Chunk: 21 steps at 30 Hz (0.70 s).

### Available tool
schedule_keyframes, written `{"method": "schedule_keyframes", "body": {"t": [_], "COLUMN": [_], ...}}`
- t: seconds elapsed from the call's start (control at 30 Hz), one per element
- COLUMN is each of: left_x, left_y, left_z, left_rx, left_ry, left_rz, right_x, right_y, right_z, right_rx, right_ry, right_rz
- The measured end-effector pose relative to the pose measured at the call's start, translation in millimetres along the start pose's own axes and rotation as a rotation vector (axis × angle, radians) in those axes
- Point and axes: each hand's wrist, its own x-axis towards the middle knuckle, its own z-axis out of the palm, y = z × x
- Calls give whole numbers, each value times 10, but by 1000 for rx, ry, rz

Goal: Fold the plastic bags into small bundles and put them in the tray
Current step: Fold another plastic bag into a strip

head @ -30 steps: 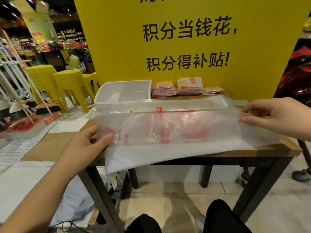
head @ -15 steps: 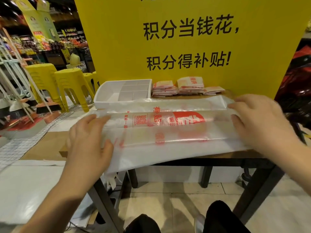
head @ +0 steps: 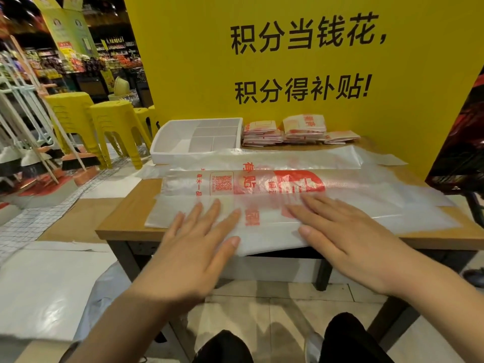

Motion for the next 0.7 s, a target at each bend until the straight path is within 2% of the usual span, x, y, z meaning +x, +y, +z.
{"method": "schedule_keyframes", "body": {"t": [0.17,0.27,0.37,0.43,0.53,0.7], "left_x": [-88,-66,-29,4,61,115], "left_y": [-417,-442,-391,-366,-329,-339], "left_z": [-108,-112,-181,-218,-232,-282], "left_rx": [-25,13,57,38,-12,-165], "left_ry": [-31,-18,101,167,215,292], "left_rz": [-164,-134,-26,57,143,169], "right_x": [-210,-251,-274,-247,-170,-117], "right_y": [401,495,438,356,248,205], "right_z": [-136,-171,-234,-274,-267,-322], "right_rx": [46,21,-90,-104,-14,-23], "right_ry": [-47,-52,47,125,109,129], "right_rz": [143,202,246,187,64,6]}}
